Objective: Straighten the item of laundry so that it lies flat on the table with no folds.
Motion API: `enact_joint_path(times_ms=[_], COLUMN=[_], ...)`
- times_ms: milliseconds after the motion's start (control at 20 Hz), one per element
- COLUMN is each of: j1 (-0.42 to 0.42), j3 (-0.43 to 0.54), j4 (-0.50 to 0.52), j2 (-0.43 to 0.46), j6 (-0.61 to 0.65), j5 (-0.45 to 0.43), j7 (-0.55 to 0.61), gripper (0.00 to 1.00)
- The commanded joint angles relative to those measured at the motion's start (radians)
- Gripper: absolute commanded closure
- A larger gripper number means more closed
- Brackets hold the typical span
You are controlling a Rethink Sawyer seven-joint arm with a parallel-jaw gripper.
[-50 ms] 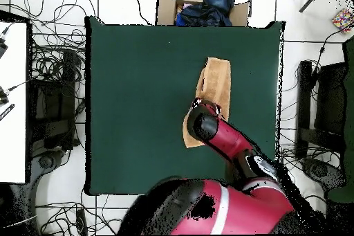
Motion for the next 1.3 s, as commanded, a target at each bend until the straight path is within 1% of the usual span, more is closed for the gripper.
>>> enact_joint_path(times_ms=[50,100,300,350,450,600,750,900,1000,1150,1300], j1=[-0.084,-0.081,-0.007,0.004,-0.011,-0.079,-0.148,-0.239,-0.304,-0.399,-0.484], j3=[0.222,0.219,0.136,0.124,0.137,0.195,0.23,0.257,0.269,0.307,0.347], j4=[-0.069,-0.072,-0.026,0.006,0.071,0.129,0.146,0.151,0.155,0.15,0.113], j2=[0.154,0.149,0.085,0.045,-0.016,-0.039,-0.057,-0.103,-0.156,-0.191,-0.223], j6=[0.056,0.049,0.059,0.06,0.069,0.071,0.102,0.211,0.285,0.375,0.483], j5=[-0.09,-0.117,-0.092,-0.101,-0.128,-0.186,-0.248,-0.302,-0.341,-0.397,-0.441], j7=[0.113,0.128,0.171,0.18,0.18,0.153,0.105,0.027,-0.028,-0.088,-0.165], gripper=[0.0,1.0,1.0,1.0,1.0,1.0,1.0,1.0,1.0,1.0,1.0])
